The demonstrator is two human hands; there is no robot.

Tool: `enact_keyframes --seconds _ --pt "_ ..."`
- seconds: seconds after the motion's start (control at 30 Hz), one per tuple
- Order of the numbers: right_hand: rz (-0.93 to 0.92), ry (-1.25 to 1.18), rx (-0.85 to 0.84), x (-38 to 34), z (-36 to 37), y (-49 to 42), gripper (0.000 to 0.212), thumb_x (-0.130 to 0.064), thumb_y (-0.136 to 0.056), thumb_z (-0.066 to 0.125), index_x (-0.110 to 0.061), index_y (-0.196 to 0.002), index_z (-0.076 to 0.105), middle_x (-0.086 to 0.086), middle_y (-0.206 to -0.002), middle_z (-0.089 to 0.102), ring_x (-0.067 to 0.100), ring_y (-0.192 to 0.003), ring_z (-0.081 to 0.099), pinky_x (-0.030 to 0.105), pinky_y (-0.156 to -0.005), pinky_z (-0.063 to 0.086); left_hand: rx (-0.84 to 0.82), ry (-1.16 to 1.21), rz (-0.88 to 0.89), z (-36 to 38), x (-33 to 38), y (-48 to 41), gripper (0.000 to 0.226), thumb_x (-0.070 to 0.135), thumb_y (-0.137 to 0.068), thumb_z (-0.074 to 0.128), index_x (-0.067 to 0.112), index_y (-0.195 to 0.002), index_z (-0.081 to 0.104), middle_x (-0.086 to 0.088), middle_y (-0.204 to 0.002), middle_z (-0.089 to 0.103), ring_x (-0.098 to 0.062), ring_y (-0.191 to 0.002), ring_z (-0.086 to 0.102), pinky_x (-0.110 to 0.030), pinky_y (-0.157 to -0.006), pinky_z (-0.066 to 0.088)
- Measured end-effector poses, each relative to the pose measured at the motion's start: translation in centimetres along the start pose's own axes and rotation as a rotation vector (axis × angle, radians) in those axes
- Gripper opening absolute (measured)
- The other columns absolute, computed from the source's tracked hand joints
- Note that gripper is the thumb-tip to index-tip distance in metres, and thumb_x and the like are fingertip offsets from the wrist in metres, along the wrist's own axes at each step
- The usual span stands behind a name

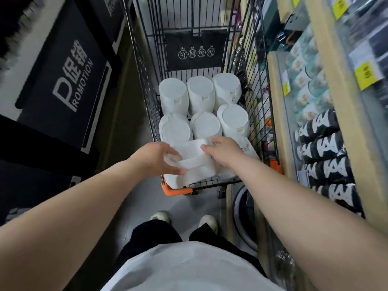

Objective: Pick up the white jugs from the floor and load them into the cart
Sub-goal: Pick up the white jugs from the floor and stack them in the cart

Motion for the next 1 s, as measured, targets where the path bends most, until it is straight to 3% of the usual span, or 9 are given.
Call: enact_keyframes --seconds 0.13,0.23,0.37,0.53,0.7,0.83,1.0 --pt "0.059 -0.005 0.113 -0.3 0.1 2.3 0.045 -0.031 -0.094 0.059 -0.011 -0.134 0.056 0.004 -0.142 0.052 0.023 -0.127 0.050 0.029 -0.099 0.038 -0.035 0.026 0.096 -2.2 0.4 -1.1 0.069 0.069 -0.070 0.068 0.032 -0.127 0.060 0.008 -0.129 0.060 -0.013 -0.114 0.057 -0.027 -0.095 0.044" --pt "0.132 -0.159 0.310 0.2 0.3 4.2 0.041 -0.032 -0.090 0.065 -0.008 -0.122 0.063 0.007 -0.128 0.062 0.024 -0.114 0.058 0.031 -0.092 0.046 -0.037 0.055 0.276 -3.9 2.2 -1.2 0.053 0.060 -0.076 0.069 0.032 -0.120 0.062 0.016 -0.119 0.061 -0.008 -0.099 0.057 -0.023 -0.086 0.042" --pt "0.159 -0.412 0.611 0.9 1.4 8.7 0.044 -0.033 -0.087 0.068 -0.018 -0.127 0.060 0.000 -0.124 0.061 0.014 -0.103 0.057 0.022 -0.078 0.044 -0.059 0.067 0.511 -5.2 4.8 0.4 0.041 0.047 -0.083 0.070 0.030 -0.119 0.064 0.016 -0.114 0.060 -0.007 -0.098 0.058 -0.026 -0.090 0.047" --pt "0.145 -0.532 0.867 2.1 3.6 17.0 0.039 -0.030 -0.090 0.067 -0.017 -0.126 0.059 -0.002 -0.115 0.063 0.009 -0.097 0.057 0.022 -0.085 0.043 -0.114 0.009 0.774 -4.1 8.7 3.4 0.039 0.041 -0.085 0.070 0.030 -0.121 0.062 0.012 -0.114 0.063 -0.009 -0.095 0.061 -0.027 -0.089 0.049" --pt "0.250 -0.543 1.080 5.8 6.9 26.8 0.043 -0.034 -0.089 0.067 -0.022 -0.129 0.057 -0.005 -0.120 0.061 0.011 -0.103 0.059 0.025 -0.091 0.045 -0.170 -0.022 0.985 0.0 13.1 9.3 0.036 0.036 -0.083 0.073 0.029 -0.117 0.065 0.012 -0.105 0.065 -0.011 -0.094 0.063 -0.028 -0.088 0.051" --pt "0.369 -0.594 1.290 9.8 11.3 35.6 0.044 -0.032 -0.087 0.070 -0.019 -0.127 0.059 -0.001 -0.111 0.064 0.011 -0.098 0.059 0.026 -0.094 0.045 -0.306 -0.088 1.141 5.3 15.7 16.5 0.039 0.031 -0.085 0.073 0.024 -0.122 0.064 0.008 -0.108 0.063 -0.010 -0.096 0.062 -0.023 -0.085 0.046" --pt "0.491 -0.716 1.488 14.2 20.1 47.7 0.044 -0.026 -0.087 0.071 -0.013 -0.127 0.059 -0.003 -0.102 0.061 0.013 -0.095 0.060 0.023 -0.092 0.044 -0.481 -0.150 1.268 14.1 16.4 27.8 0.039 0.032 -0.086 0.072 0.027 -0.123 0.062 0.013 -0.109 0.061 -0.009 -0.104 0.061 -0.022 -0.093 0.044"
Point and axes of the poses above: each hand's wrist, its own y-axis away from the middle knuckle, its own z-axis out of the palm, x = y × z, the point moved 4 cm from there along -y, towards the middle knuckle
